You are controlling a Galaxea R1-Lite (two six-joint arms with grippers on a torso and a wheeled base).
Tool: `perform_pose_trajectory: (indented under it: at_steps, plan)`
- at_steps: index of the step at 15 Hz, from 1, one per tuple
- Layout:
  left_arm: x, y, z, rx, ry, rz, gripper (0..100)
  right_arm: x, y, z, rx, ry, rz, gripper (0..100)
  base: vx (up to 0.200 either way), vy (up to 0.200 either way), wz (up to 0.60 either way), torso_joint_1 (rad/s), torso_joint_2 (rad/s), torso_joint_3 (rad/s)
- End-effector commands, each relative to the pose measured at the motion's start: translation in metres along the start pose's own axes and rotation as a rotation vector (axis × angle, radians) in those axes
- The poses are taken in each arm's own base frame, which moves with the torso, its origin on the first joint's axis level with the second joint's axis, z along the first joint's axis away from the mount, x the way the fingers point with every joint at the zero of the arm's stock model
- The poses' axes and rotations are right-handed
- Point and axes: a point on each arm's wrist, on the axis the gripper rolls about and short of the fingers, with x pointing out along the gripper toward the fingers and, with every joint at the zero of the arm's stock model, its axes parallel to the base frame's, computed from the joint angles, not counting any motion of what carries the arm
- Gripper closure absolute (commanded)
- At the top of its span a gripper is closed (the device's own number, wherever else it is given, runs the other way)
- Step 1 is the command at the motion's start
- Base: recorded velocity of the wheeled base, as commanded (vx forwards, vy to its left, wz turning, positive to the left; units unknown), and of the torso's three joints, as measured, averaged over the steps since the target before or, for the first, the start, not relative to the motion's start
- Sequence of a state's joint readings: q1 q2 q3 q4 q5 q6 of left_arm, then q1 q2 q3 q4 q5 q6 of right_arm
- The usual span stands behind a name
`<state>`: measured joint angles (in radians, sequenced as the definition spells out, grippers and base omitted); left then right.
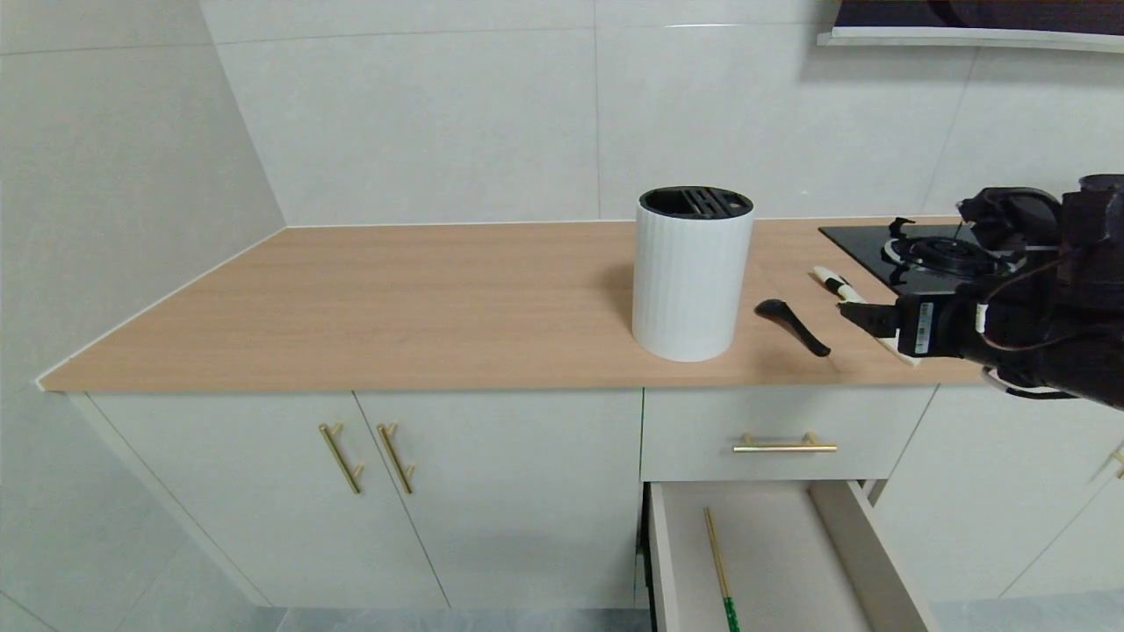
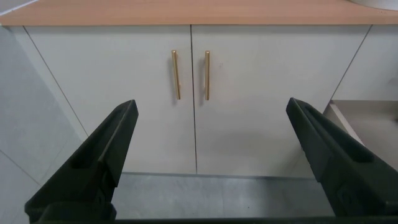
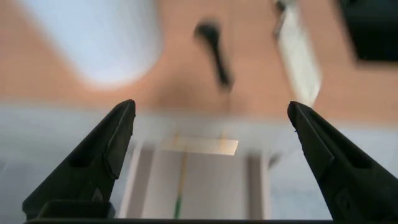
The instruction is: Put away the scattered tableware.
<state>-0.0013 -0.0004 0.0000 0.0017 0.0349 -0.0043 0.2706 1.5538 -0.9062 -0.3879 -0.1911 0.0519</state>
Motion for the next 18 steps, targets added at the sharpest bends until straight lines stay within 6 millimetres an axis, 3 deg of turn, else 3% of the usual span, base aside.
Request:
perform_pose_trajectory:
  at_steps: [1,6,8,18]
  plan:
    - [0.000,0.000,0.000,0.000,0.000,0.000,0,0.061,-0.007,-0.020,-0.058,0.036,-0.028,0,0.000,0.000,0.00,0.000,0.00,0.000]
    - [0.000,0.000,0.000,0.000,0.000,0.000,0,0.119,-0.005,-0.025,-0.076,0.043,0.087,0,0.000,0.000,0.00,0.000,0.00,0.000]
    - [0.000,0.000,0.000,0.000,0.000,0.000,0,0.134,-0.010,-0.039,-0.073,0.096,0.110,0,0.000,0.000,0.00,0.000,0.00,0.000]
    - [0.000,0.000,0.000,0.000,0.000,0.000,0,0.157,-0.019,-0.055,-0.068,0.136,0.098,0,0.000,0.000,0.00,0.000,0.00,0.000]
